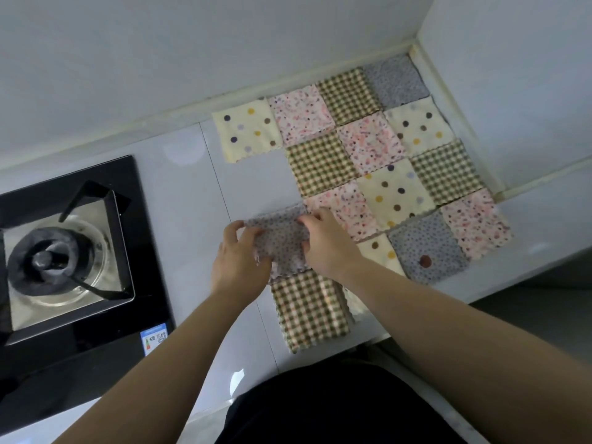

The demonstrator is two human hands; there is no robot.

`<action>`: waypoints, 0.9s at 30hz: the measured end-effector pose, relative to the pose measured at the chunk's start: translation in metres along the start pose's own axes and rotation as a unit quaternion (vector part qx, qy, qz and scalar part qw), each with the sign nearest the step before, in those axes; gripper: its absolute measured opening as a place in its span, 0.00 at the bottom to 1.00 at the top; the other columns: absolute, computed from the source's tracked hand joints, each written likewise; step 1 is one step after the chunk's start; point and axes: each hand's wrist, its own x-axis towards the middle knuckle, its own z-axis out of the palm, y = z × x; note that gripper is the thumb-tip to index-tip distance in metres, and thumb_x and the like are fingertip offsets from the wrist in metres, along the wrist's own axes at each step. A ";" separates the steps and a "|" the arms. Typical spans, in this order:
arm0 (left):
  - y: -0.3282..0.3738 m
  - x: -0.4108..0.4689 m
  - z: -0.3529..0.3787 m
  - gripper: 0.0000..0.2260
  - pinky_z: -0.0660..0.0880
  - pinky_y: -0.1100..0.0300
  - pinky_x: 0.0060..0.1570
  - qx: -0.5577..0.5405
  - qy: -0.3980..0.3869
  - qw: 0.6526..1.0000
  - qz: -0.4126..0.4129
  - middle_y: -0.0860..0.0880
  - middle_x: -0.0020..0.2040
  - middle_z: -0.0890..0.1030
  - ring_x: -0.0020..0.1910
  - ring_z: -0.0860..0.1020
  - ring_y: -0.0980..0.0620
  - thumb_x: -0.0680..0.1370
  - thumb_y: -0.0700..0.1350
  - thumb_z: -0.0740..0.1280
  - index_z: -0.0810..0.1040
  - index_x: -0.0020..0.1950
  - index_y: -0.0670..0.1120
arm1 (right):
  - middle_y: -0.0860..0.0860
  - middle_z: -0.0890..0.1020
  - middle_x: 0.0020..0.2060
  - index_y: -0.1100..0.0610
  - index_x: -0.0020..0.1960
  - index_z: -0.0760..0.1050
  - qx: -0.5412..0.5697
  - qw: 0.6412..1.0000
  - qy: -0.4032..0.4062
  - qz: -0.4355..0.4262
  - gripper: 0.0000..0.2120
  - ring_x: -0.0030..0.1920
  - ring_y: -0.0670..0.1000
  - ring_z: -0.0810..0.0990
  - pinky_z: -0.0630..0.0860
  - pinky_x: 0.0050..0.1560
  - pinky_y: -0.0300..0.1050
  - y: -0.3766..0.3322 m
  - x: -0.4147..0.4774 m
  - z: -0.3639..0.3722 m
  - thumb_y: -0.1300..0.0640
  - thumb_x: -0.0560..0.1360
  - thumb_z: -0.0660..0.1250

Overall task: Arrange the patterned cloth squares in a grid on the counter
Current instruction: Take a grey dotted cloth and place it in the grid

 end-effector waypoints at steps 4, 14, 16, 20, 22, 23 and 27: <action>0.015 0.014 -0.005 0.23 0.64 0.47 0.72 0.070 0.081 0.993 0.046 0.49 0.77 0.64 0.74 0.64 0.44 0.79 0.48 0.68 0.71 0.74 0.49 | 0.55 0.68 0.67 0.58 0.74 0.69 -0.007 0.999 0.027 -0.027 0.23 0.57 0.56 0.77 0.79 0.54 0.54 -0.001 0.002 0.001 0.61 0.79 0.66; 0.034 0.062 -0.005 0.17 0.61 0.52 0.69 0.082 -0.002 0.991 0.107 0.52 0.69 0.77 0.69 0.71 0.47 0.85 0.49 0.58 0.73 0.73 0.51 | 0.55 0.79 0.59 0.62 0.65 0.79 0.000 0.965 0.198 -0.171 0.18 0.49 0.55 0.81 0.81 0.38 0.48 0.012 -0.007 0.006 0.70 0.76 0.69; 0.033 0.066 -0.005 0.16 0.63 0.53 0.67 0.086 -0.017 0.990 0.107 0.52 0.66 0.78 0.66 0.72 0.47 0.85 0.49 0.57 0.75 0.71 0.51 | 0.54 0.78 0.59 0.62 0.65 0.78 -0.005 0.972 0.183 -0.147 0.18 0.47 0.55 0.80 0.81 0.36 0.50 0.015 -0.003 0.010 0.70 0.77 0.68; 0.030 0.072 0.000 0.12 0.66 0.53 0.63 0.078 -0.015 0.991 0.112 0.52 0.61 0.80 0.62 0.74 0.48 0.84 0.48 0.60 0.80 0.64 0.50 | 0.55 0.75 0.57 0.60 0.66 0.77 -0.016 0.984 0.143 -0.105 0.14 0.42 0.55 0.78 0.79 0.36 0.54 0.021 0.004 0.017 0.64 0.81 0.63; 0.031 0.073 0.001 0.11 0.68 0.53 0.61 0.070 -0.006 0.992 0.106 0.51 0.58 0.81 0.60 0.75 0.47 0.84 0.48 0.62 0.81 0.61 0.49 | 0.55 0.75 0.57 0.60 0.67 0.76 -0.021 0.985 0.137 -0.101 0.15 0.43 0.54 0.77 0.79 0.36 0.52 0.021 0.005 0.017 0.63 0.81 0.63; 0.031 0.073 0.001 0.10 0.69 0.53 0.60 0.066 -0.004 0.993 0.100 0.51 0.57 0.81 0.59 0.75 0.47 0.83 0.47 0.62 0.81 0.60 0.49 | 0.54 0.75 0.57 0.59 0.67 0.76 -0.022 0.985 0.139 -0.100 0.16 0.43 0.54 0.78 0.79 0.36 0.51 0.019 0.005 0.016 0.64 0.80 0.64; 0.036 0.074 -0.001 0.09 0.70 0.52 0.59 0.060 -0.005 0.995 0.083 0.49 0.55 0.81 0.56 0.76 0.45 0.82 0.44 0.62 0.79 0.59 0.47 | 0.53 0.77 0.58 0.61 0.64 0.78 -0.006 0.979 0.167 -0.119 0.15 0.44 0.53 0.79 0.80 0.37 0.49 0.015 0.004 0.012 0.66 0.78 0.66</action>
